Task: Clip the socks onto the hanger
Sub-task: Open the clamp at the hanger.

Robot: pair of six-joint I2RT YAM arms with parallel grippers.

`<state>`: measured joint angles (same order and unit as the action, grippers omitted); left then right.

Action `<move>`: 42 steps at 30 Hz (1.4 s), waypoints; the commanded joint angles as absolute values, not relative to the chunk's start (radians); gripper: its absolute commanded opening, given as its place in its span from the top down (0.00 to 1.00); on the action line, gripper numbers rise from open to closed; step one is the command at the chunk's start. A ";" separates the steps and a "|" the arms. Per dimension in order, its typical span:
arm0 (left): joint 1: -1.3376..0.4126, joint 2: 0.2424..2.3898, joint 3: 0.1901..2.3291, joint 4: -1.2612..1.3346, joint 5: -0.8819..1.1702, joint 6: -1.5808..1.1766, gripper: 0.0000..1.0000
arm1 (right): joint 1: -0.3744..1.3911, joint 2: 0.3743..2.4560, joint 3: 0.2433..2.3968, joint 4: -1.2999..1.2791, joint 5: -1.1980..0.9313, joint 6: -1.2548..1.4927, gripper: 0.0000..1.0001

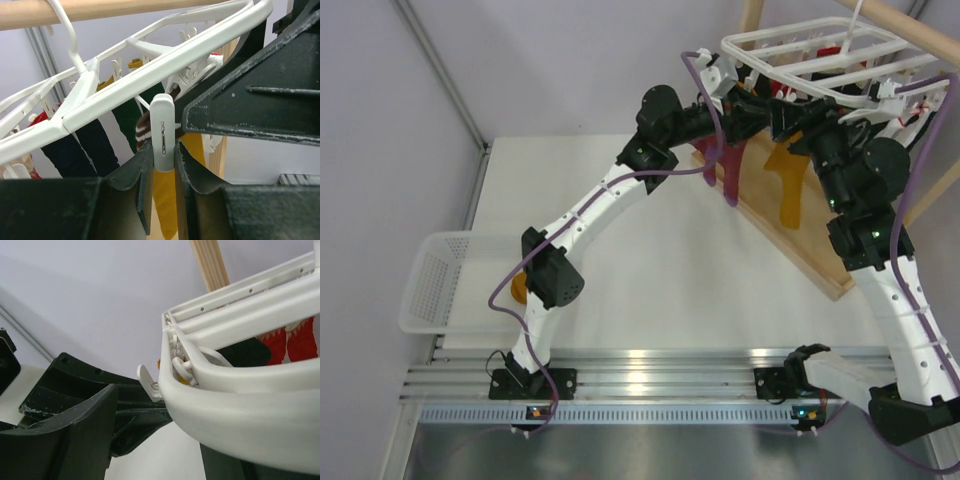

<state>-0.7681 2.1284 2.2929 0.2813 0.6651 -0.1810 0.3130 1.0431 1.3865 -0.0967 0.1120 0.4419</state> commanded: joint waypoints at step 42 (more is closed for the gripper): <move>-0.739 1.832 2.025 0.181 0.781 -0.144 0.37 | 0.288 1.095 1.473 0.100 0.094 0.581 1.00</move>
